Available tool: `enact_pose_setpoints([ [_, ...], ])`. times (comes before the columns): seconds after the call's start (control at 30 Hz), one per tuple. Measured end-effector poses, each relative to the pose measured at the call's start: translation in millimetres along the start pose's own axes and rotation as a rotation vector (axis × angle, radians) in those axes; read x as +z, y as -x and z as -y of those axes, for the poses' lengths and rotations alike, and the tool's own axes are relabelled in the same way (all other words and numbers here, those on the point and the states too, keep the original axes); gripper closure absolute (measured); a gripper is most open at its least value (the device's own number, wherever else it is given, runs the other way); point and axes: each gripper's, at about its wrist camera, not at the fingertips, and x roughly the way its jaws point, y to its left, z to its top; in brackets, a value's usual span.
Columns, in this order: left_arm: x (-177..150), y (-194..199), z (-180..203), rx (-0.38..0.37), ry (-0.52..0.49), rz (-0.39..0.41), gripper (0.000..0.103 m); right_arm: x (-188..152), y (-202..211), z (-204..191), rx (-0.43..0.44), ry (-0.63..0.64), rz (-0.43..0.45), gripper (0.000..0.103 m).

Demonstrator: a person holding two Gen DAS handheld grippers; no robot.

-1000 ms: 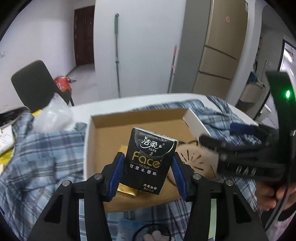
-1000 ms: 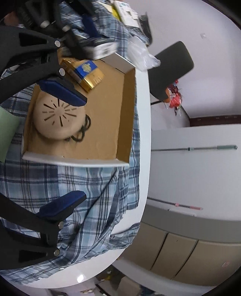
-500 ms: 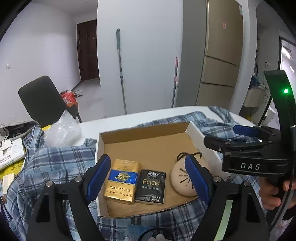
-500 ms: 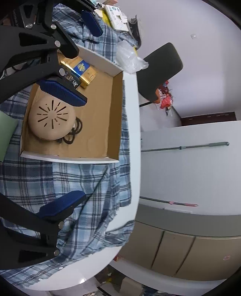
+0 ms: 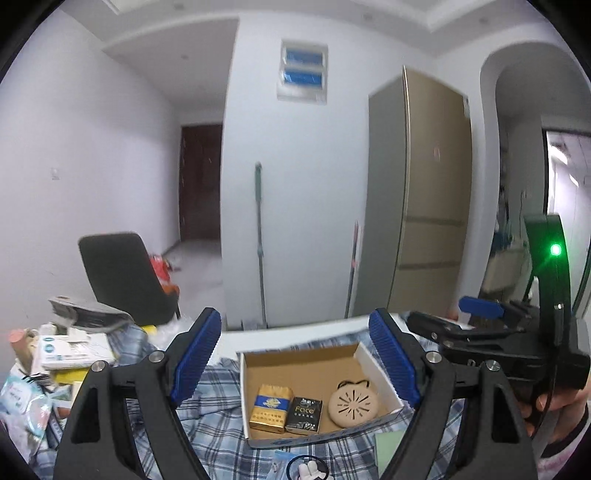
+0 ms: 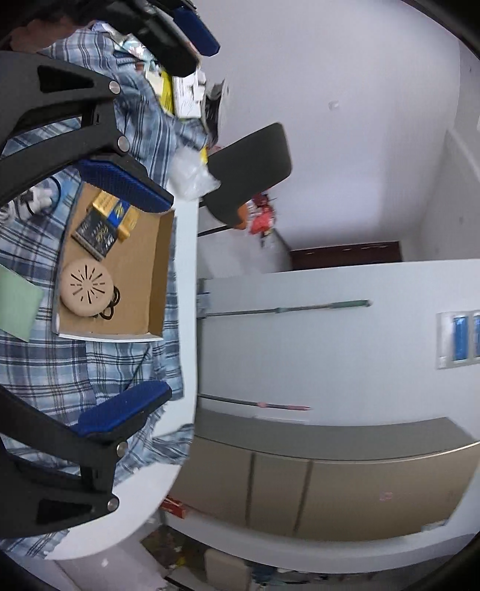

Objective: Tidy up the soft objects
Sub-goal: 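Raise both grippers away from the box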

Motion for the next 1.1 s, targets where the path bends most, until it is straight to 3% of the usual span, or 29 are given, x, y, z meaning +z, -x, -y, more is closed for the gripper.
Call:
enact_pose_setpoints([
  [0.03,-1,9,0,0.004,0.005,0.018,0.016,-2,12,-4,0.006,0.005,0.017,0.011],
  [0.1,-5,28,-2,-0.009,0.003,0.046,0.0,-8,33,-9,0.015,0.002,0.05,0.011],
  [0.33,-38,57,-14,0.01,0.035,0.059,0.0,-46,68,-16,0.02,0.02,0.092,0.011],
  [0.53,-71,55,-24,0.004,0.058,0.048,0.0,-81,48,-10,0.003,0.001,-0.009,0.011],
  [0.67,-90,39,-20,0.042,-0.025,0.028,0.0,-97,18,7,-0.033,-0.073,-0.135,0.011],
  [0.87,-109,4,-29,0.022,-0.019,-0.098,0.011,-113,-15,22,-0.013,-0.146,-0.286,0.011],
  [1.1,-114,-21,-32,0.014,-0.005,-0.184,0.029,-110,-25,11,-0.029,-0.075,-0.291,0.011],
])
